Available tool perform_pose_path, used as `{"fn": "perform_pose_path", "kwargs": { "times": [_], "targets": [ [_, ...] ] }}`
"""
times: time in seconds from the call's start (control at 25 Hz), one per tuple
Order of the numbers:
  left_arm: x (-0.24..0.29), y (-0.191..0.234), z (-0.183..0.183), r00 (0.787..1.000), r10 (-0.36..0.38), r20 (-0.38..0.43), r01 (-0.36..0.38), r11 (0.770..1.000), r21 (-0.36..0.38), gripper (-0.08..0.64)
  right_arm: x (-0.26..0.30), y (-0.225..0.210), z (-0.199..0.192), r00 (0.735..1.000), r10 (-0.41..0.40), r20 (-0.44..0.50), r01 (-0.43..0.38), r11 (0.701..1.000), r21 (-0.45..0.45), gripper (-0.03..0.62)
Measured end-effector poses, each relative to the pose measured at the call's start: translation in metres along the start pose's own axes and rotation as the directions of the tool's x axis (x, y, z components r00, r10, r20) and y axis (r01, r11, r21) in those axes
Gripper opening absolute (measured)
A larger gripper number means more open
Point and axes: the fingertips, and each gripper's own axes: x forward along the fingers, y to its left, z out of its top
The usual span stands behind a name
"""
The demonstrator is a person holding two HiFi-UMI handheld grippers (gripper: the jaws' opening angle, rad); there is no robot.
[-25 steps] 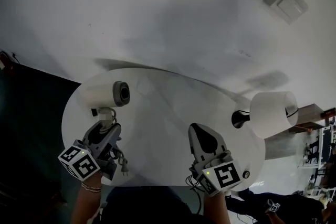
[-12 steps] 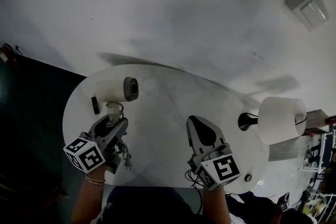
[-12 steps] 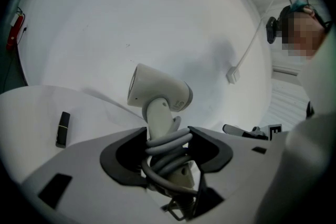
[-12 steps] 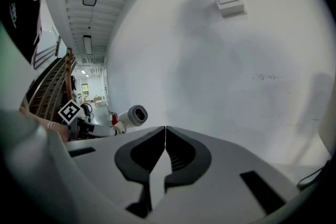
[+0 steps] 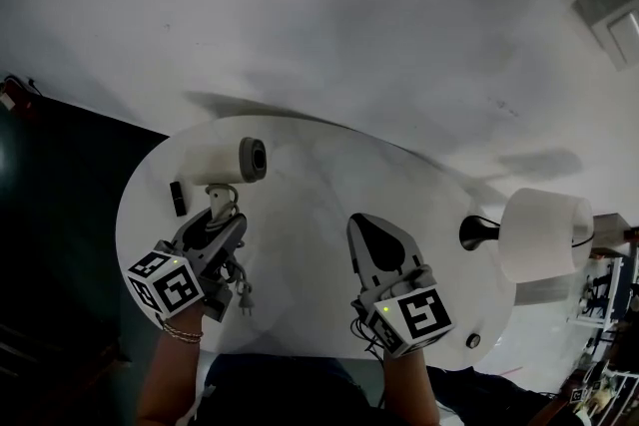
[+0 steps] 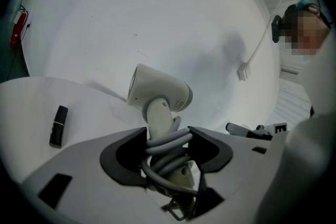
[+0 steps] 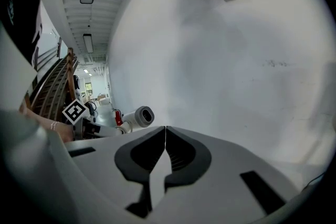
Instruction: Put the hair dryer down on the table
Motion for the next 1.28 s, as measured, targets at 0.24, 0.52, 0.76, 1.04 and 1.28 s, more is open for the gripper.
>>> {"fn": "perform_pose_path", "kwargs": {
  "times": [0.24,0.52,0.76,1.04,1.28],
  "targets": [
    [0.013,0.009,-0.004,1.000,0.009,-0.030,-0.010,1.000,-0.002,0.256,0.016,-0.001,-0.004,0.999,0.032,0.001,-0.032,0.999,0.019,0.018],
    [0.020,0.021,-0.010,0.998,0.012,-0.059,-0.011,1.000,0.006,0.256,0.029,0.014,-0.017,0.996,0.076,-0.038,-0.075,0.997,0.017,0.018],
    [0.024,0.029,-0.017,0.995,0.017,-0.094,-0.017,1.000,0.003,0.256,0.037,0.021,-0.019,0.995,0.093,-0.045,-0.092,0.996,0.012,0.018],
    [0.037,0.037,-0.026,0.992,0.053,-0.113,-0.054,0.999,0.001,0.256,0.041,0.017,-0.023,0.993,0.108,-0.049,-0.107,0.994,0.012,0.018],
    [0.044,0.049,-0.038,0.981,0.109,-0.157,-0.109,0.994,0.010,0.256,0.043,0.018,-0.028,0.991,0.120,-0.059,-0.118,0.992,0.031,0.018]
  ]
}}
